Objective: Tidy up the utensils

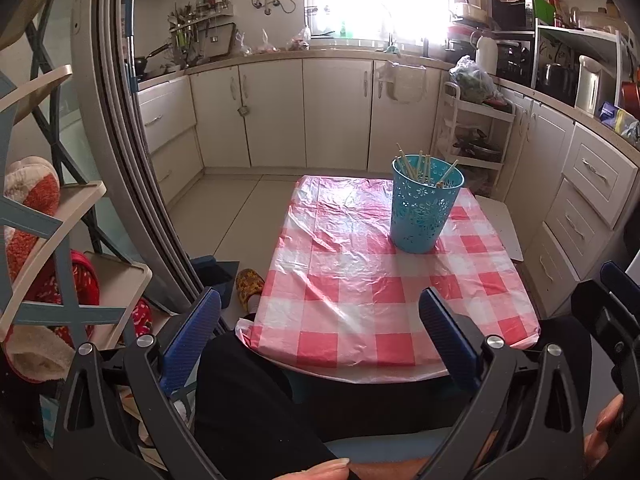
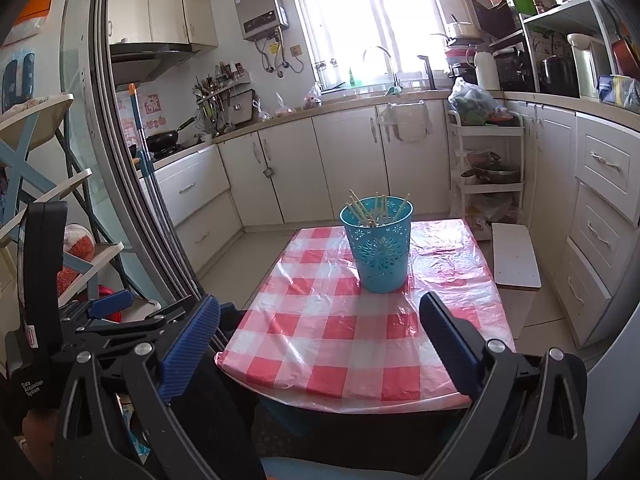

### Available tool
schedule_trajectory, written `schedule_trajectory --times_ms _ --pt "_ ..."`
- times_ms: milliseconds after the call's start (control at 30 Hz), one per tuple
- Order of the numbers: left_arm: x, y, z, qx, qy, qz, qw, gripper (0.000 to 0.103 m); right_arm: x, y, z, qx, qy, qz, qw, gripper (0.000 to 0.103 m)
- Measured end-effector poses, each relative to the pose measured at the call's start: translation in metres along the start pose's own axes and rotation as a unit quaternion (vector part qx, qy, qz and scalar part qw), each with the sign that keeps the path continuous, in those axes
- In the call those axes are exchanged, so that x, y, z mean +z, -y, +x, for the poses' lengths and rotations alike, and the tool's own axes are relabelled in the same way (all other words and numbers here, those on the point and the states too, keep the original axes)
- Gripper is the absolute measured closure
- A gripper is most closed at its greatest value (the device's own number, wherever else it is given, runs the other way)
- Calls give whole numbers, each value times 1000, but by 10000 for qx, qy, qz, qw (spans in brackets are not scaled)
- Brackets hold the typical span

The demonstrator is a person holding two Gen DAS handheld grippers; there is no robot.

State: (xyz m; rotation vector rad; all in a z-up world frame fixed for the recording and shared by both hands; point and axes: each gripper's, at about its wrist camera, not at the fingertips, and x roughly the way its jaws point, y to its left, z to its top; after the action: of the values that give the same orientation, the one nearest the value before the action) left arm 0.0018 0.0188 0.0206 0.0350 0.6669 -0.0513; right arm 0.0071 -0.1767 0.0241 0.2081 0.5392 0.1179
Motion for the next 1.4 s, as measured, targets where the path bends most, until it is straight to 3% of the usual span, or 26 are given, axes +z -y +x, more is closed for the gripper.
schedule_trajectory --times_ms 1400 --pt "-4 1 -10 207 49 43 9998 8 -7 -10 -8 -97 -50 -152 9998 7"
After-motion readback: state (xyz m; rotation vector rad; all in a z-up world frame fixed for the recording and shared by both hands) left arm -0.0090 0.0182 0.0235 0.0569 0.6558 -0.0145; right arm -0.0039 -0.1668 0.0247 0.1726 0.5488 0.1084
